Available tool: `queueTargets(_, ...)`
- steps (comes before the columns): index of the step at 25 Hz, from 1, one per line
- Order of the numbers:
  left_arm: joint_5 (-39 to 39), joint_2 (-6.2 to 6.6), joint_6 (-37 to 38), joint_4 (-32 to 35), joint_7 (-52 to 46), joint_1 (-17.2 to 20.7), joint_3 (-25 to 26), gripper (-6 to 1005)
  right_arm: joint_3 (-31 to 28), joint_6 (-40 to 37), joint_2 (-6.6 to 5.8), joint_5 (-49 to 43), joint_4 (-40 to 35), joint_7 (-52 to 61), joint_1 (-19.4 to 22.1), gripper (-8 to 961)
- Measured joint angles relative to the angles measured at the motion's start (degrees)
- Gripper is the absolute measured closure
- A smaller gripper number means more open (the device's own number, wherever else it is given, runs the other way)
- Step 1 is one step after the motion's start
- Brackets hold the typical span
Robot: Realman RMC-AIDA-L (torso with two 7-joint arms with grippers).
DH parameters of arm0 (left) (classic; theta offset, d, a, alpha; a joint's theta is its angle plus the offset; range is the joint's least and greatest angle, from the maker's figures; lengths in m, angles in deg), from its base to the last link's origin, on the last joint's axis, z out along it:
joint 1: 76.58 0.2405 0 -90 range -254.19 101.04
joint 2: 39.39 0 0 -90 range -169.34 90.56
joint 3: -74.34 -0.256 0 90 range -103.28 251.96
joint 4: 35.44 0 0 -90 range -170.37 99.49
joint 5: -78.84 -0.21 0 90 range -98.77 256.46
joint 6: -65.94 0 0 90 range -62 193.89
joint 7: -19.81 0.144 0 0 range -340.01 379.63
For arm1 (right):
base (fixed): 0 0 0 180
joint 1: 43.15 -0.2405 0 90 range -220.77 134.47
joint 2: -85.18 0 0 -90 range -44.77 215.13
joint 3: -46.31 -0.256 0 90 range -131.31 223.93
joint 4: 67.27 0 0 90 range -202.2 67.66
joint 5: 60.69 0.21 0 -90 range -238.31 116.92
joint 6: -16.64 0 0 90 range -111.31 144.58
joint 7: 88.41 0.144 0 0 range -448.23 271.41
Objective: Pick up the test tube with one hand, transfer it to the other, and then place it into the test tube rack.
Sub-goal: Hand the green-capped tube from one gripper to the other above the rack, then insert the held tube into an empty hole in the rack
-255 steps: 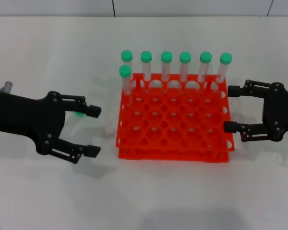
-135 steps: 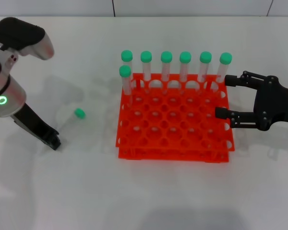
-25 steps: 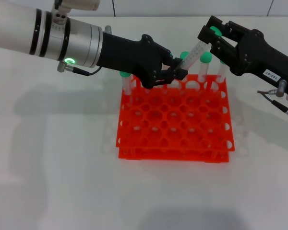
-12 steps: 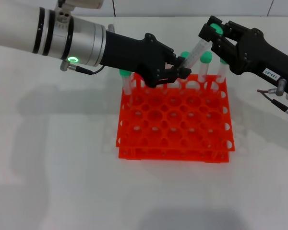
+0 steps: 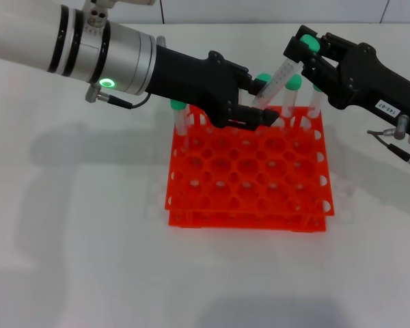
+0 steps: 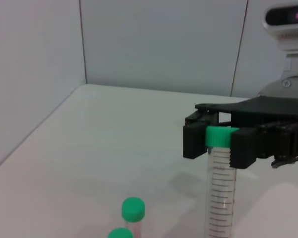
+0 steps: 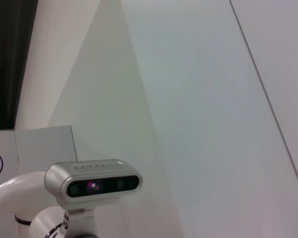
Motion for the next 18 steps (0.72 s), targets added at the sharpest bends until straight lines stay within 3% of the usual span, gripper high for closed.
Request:
queueTargets(6, -2.99, 0.07, 1.68, 10.19, -7.81, 3.98, -0.22, 366, 0.06, -0.12, -0.09, 0.00, -0.28, 0.07, 0.30, 687)
queueTargets(14, -10.45, 0.05, 7.22, 33.19, -20.12, 13.95, -0.10, 184, 0.57, -0.07, -0.40, -0.46, -2.13, 0.27, 0.44, 686)
queueTargets(18, -9.32, 0.07, 8.47, 42.84, -21.76, 21.93, 0.20, 131, 3.42, 1.11, -0.31, -0.47, -3.16, 0.89, -1.17, 686)
